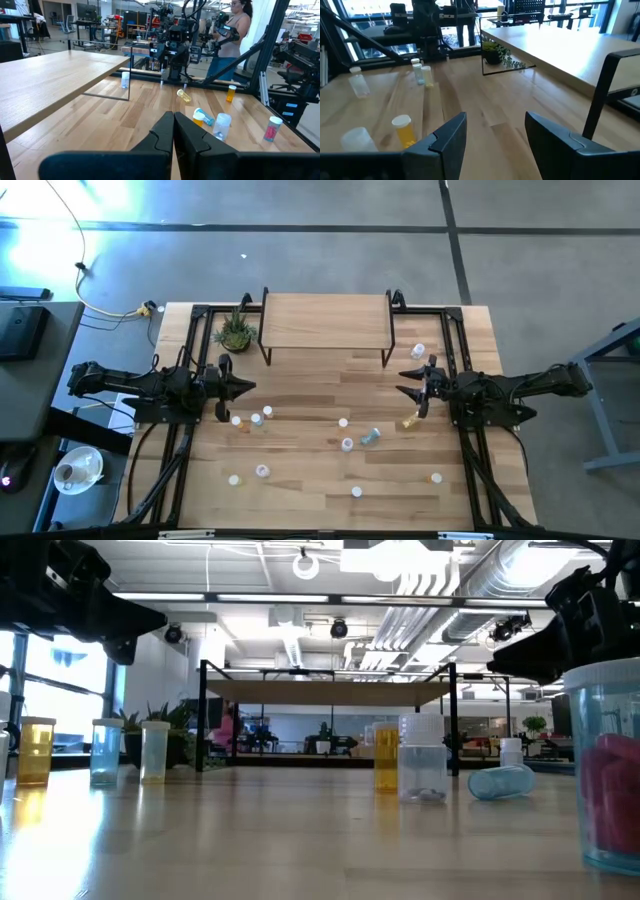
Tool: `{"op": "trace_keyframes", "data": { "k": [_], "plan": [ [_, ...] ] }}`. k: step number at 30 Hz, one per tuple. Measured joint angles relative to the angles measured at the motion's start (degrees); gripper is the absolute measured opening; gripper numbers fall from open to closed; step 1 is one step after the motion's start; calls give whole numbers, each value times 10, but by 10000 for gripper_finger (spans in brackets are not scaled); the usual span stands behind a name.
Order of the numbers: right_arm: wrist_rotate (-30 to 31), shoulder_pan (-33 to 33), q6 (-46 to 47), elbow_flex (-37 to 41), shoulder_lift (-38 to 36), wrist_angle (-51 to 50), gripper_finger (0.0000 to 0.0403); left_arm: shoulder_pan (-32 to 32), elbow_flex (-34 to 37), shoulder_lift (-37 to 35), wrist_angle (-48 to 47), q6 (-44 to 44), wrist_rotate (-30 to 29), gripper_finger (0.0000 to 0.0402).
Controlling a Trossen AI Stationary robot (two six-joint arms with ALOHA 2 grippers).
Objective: Pick and place medicine bottles onto shelf by color
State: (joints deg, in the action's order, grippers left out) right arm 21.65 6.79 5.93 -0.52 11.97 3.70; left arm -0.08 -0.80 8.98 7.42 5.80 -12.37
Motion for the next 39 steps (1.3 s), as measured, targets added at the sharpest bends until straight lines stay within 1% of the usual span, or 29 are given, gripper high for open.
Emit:
{"op": "trace_keyframes", "data": {
  "k": [23, 29, 39],
  "plan": [
    [-3, 0, 1, 0, 0, 0, 193, 0, 0, 0, 0, 0, 0, 1],
    [20, 0, 1, 0, 0, 1, 193, 0, 0, 0, 1, 0, 0, 1],
    [21, 0, 1, 0, 0, 2, 193, 0, 0, 0, 1, -10, -1, 1]
  ]
}}
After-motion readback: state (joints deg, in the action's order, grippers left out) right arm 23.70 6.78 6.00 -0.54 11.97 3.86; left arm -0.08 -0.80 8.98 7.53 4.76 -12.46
